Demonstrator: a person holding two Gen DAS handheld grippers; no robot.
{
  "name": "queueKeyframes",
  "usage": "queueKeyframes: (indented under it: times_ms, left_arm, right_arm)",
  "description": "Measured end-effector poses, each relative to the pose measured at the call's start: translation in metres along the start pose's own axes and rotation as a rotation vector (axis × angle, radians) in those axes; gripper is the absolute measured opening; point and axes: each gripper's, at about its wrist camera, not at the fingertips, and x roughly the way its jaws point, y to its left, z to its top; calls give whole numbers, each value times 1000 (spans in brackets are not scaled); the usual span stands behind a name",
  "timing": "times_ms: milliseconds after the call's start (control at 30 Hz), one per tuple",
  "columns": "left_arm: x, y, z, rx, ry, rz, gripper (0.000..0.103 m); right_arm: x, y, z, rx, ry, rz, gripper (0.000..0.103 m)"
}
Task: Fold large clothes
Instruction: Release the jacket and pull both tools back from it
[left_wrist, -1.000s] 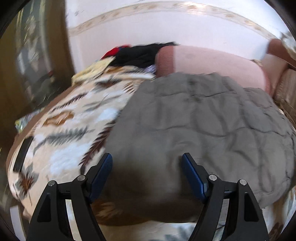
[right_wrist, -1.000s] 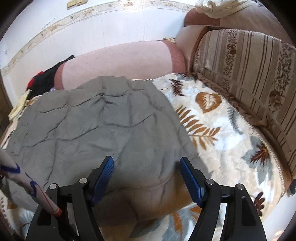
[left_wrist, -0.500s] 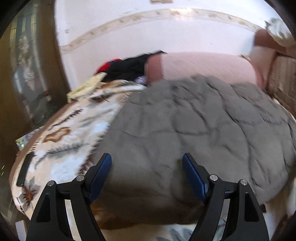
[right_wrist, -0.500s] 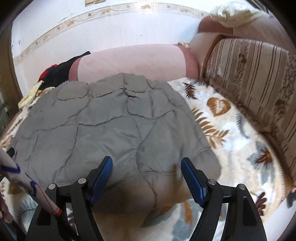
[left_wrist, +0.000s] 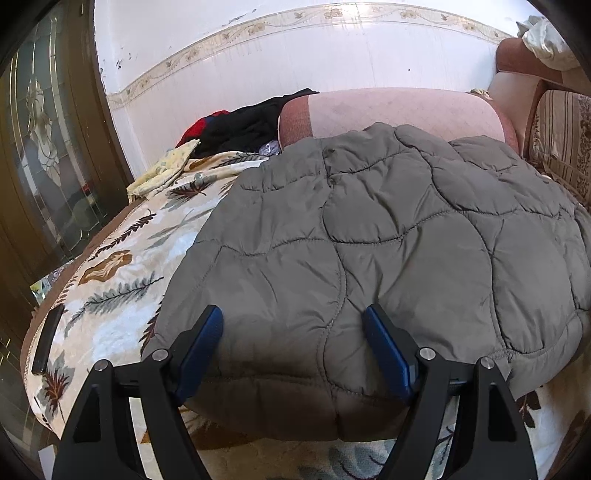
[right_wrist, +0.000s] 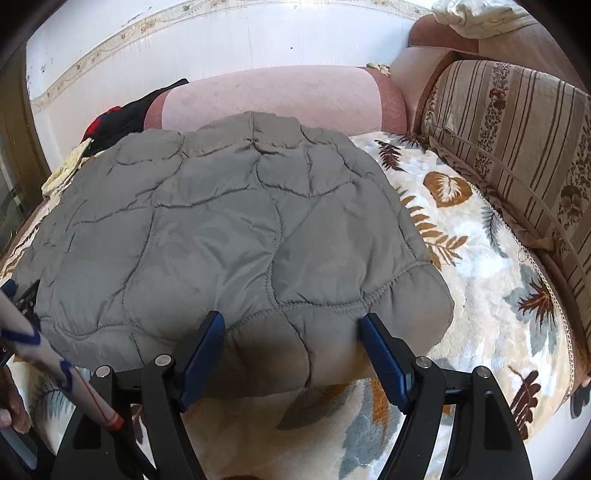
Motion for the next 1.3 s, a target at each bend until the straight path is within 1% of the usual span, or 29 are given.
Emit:
queueKeyframes:
  times_ms: [100, 300, 433, 533, 567, 600, 667, 733, 767, 900, 967, 1000, 1033, 1067, 1133, 1267, 1300]
  left_arm:
    - [-3, 2, 0, -14, 4, -7, 79]
    - [-24, 7, -8, -42, -31, -30, 78]
    - [-27, 4, -6, -27, -11, -37, 78]
    - [-36, -4, 14, -22, 19, -124, 78]
    - [-40, -8, 19, -11, 14, -141, 79]
    - [-47, -20, 30, 15, 7, -162, 80]
    - [-58, -40, 46, 56, 4, -220, 82]
    - [-73, -69, 63, 107, -16, -272, 83]
    - [-78, -81, 68, 131, -20, -292, 84]
    - [-93, -138, 84, 210, 1, -397, 86]
    - [-95, -166, 85, 240, 37, -448, 92]
    - [-93, -179, 85, 252, 60, -476, 92]
    - [-90, -190, 82, 261, 80, -481, 92]
    - [-86, -197, 79, 269, 91, -473, 92]
    - [-74, -214, 67, 296, 121, -448, 92]
    - [-43, -230, 42, 335, 204, -390, 92]
    - [-37, -233, 36, 344, 207, -377, 92]
  right_arm:
    - [-5, 1, 0, -2, -9, 7, 81]
    - [-22, 5, -3, 2, -63, 36, 81]
    - [-21, 9, -4, -19, -40, 47, 81]
    - [-39, -4, 7, 4, -63, 57, 81]
    - [-47, -12, 13, 22, -81, 63, 81]
    - [-58, -23, 20, 42, -106, 65, 81]
    - [-77, -47, 32, 62, -138, 29, 81]
    - [-92, -74, 43, 80, -147, -27, 81]
    - [-98, -87, 46, 93, -148, -39, 81]
    - [-113, -114, 49, 122, -137, -92, 81]
    - [-117, -121, 46, 104, -119, -135, 81]
    - [-118, -125, 44, 102, -117, -151, 83]
    - [-118, -134, 39, 110, -108, -167, 85]
    - [-115, -142, 35, 122, -91, -179, 86]
    - [-97, -163, 23, 161, -25, -212, 86]
    - [-49, -198, -8, 230, 154, -248, 85]
    - [-32, -206, -18, 260, 207, -244, 83]
